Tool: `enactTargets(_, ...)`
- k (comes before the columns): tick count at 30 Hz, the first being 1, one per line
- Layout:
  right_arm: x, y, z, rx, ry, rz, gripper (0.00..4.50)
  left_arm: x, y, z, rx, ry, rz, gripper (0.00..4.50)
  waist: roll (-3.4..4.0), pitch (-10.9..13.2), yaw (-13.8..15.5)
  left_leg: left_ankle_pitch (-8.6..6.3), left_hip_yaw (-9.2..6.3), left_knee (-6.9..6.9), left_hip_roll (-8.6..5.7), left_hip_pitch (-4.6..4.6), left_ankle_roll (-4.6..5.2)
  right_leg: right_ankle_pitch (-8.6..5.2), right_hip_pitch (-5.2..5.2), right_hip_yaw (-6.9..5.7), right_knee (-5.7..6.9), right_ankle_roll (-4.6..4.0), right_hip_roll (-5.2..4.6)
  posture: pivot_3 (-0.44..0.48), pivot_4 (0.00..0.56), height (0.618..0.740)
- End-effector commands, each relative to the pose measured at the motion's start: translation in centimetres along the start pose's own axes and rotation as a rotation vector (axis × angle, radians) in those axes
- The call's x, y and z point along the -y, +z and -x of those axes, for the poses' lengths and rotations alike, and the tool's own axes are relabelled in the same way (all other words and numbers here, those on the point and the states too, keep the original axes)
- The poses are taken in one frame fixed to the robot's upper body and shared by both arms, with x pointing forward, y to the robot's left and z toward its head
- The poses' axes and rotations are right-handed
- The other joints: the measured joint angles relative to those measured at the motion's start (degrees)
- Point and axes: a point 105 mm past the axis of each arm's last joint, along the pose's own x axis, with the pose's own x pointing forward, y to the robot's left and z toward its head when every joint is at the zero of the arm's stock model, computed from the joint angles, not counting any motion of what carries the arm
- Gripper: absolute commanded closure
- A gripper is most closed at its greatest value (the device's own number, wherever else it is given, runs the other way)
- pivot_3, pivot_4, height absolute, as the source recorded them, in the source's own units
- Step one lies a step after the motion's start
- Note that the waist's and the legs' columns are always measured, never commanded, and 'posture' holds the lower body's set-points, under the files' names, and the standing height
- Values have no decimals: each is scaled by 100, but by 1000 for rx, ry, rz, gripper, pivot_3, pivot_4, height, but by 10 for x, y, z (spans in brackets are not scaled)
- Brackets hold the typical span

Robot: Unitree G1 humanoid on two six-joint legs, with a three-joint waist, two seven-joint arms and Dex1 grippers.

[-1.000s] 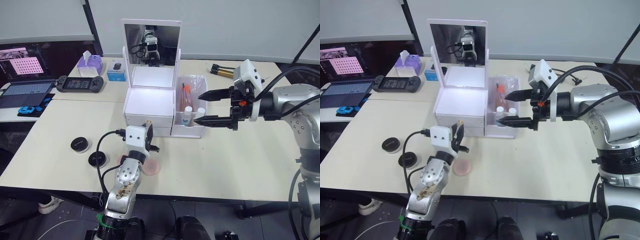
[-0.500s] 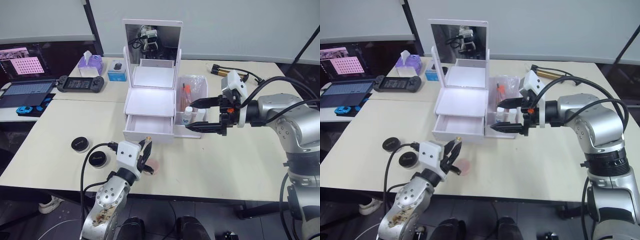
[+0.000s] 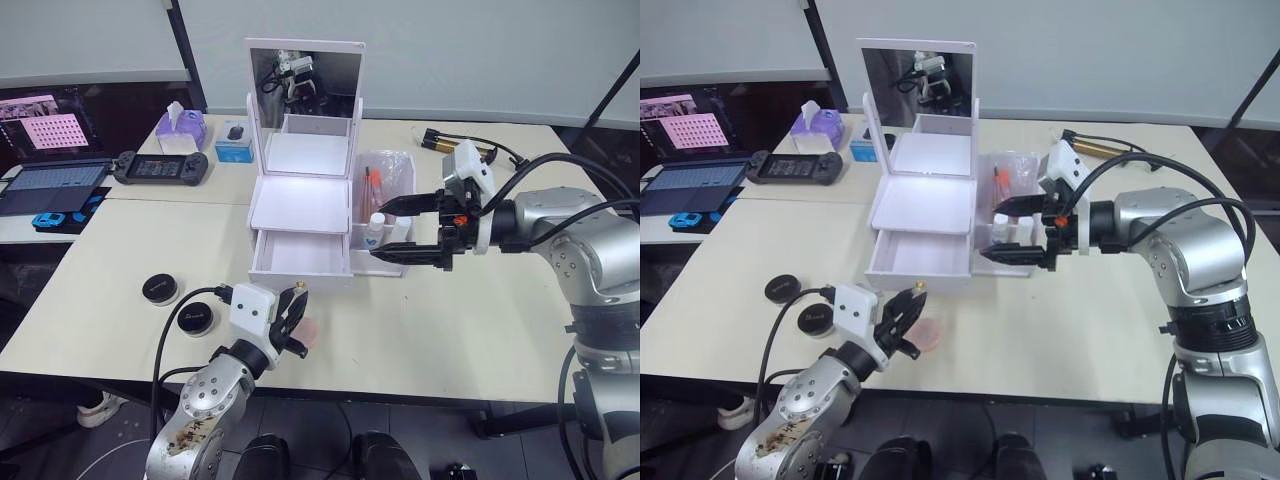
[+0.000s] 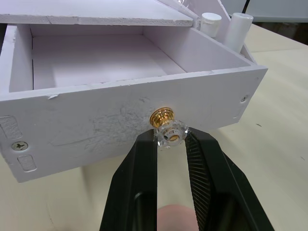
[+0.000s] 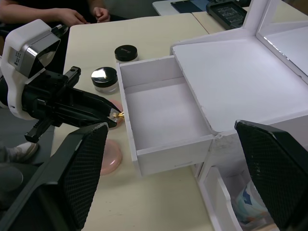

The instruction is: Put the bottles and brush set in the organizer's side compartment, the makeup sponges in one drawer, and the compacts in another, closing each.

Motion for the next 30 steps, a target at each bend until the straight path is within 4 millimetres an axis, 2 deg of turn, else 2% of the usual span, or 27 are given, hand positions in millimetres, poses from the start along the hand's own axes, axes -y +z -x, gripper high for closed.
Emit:
enactTargets(1, 1, 11, 2, 25, -8, 54, 0, 4, 13, 5, 39, -3, -23, 3918, 0, 0, -3, 0, 0, 0, 0, 0, 0, 0, 0, 0, 0, 0, 0, 0, 150, 732)
enactTargets(16, 1, 9, 2, 25, -10, 50, 0, 6, 8, 17, -7, -32, -9, 3919, 0, 0, -28, 0, 0, -1, 2, 1, 0, 0, -1, 1, 0, -1, 1, 0, 150, 732)
enactTargets(18, 1, 9, 2, 25, -11, 51, 0, 3, 8, 18, -15, -20, -29, 3201, 0, 0, -30, 0, 0, -1, 2, 2, 0, -1, -1, 1, 0, -1, 1, 0, 150, 732)
enactTargets(23, 3, 11, 3, 25, -18, 59, 0, -4, 10, 22, -28, 0, -82, 1799, 0, 0, -40, 0, 0, -1, 3, 2, 0, -1, -1, 2, 0, -1, 3, 0, 150, 732)
enactTargets(27, 7, 12, 10, 18, -33, 63, 0, -3, 15, 33, -6, -86, -24, 506, 0, 0, -41, 0, 0, -1, 4, 2, 0, -1, -2, 1, 0, -2, 2, 0, 150, 732)
enactTargets(29, 9, 11, 15, 8, -42, 64, 0, -4, 17, 42, 2, -155, 30, 44, 0, 0, -39, 0, 1, -1, 5, 2, 0, -1, -2, 0, 0, -3, 2, 0, 150, 732)
enactTargets(30, 9, 10, 18, -2, -45, 70, 0, -8, 16, 47, -7, -184, 33, 44, 1, 0, -39, 0, 2, -1, 5, 3, 0, -2, -2, 0, 0, -3, 1, 0, 150, 732)
